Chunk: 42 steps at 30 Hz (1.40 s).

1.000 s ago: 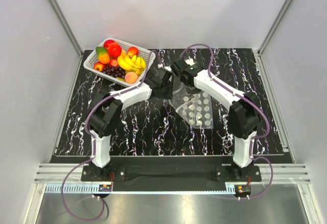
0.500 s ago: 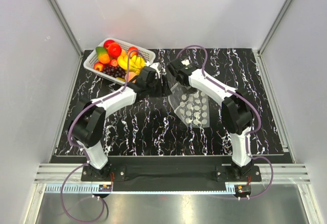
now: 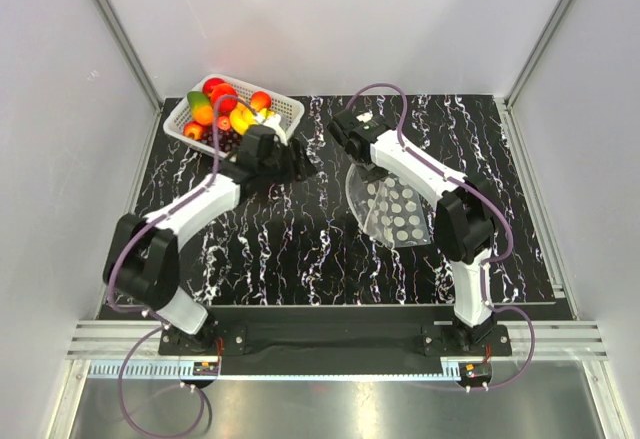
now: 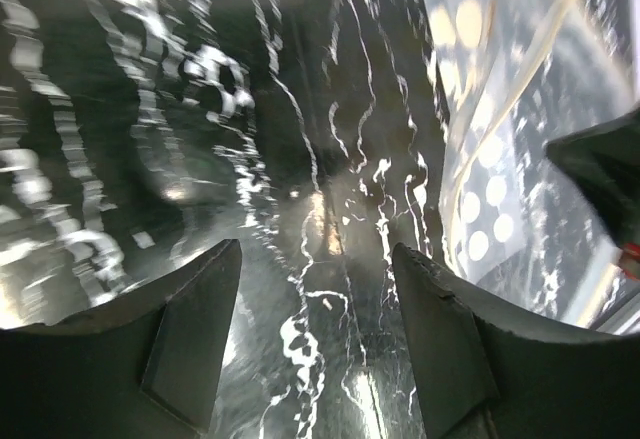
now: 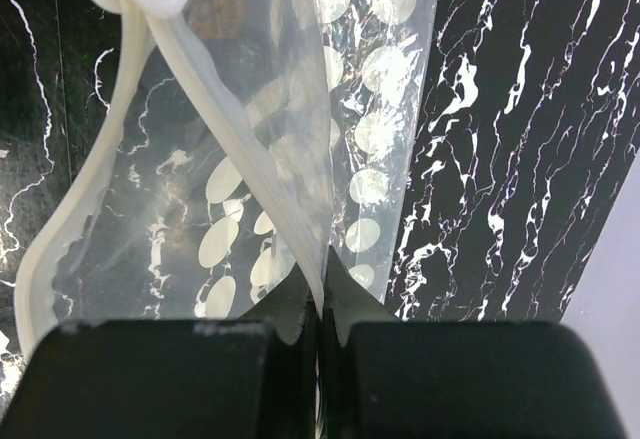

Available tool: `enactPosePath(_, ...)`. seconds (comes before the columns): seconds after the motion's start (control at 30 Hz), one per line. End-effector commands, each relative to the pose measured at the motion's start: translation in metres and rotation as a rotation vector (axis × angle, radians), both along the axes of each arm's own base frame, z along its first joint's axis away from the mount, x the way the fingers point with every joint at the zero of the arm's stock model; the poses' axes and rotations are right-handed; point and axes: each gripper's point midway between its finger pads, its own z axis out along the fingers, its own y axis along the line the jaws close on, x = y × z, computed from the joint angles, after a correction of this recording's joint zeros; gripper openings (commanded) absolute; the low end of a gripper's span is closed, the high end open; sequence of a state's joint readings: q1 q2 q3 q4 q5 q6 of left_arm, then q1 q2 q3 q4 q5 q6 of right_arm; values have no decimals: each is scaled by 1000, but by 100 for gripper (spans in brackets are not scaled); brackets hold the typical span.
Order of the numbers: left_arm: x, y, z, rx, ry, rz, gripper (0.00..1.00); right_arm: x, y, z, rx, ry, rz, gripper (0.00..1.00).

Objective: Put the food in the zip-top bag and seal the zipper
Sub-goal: Open the zipper of the food storage bag, then pick up the fake fruit from the bin.

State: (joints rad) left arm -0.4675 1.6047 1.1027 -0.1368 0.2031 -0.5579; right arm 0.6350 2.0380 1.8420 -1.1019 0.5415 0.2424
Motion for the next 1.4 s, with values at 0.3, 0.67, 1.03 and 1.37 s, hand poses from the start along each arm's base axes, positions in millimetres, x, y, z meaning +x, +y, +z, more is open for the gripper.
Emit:
enactPosePath(0.3, 43, 159, 72, 271, -126, 460, 99, 7, 5, 14, 9, -25, 13, 0)
enactPosePath(0.67, 88, 171, 44, 443, -20, 428, 97, 7, 6, 22, 19, -34, 24, 0)
enactPosePath(1.03, 115, 159, 2, 459, 53, 369, 90, 4, 5, 18, 21, -29, 24, 0)
enactPosePath(1.37, 122, 148, -26, 422, 95, 327, 64, 4, 6, 18, 28, -27, 24, 0)
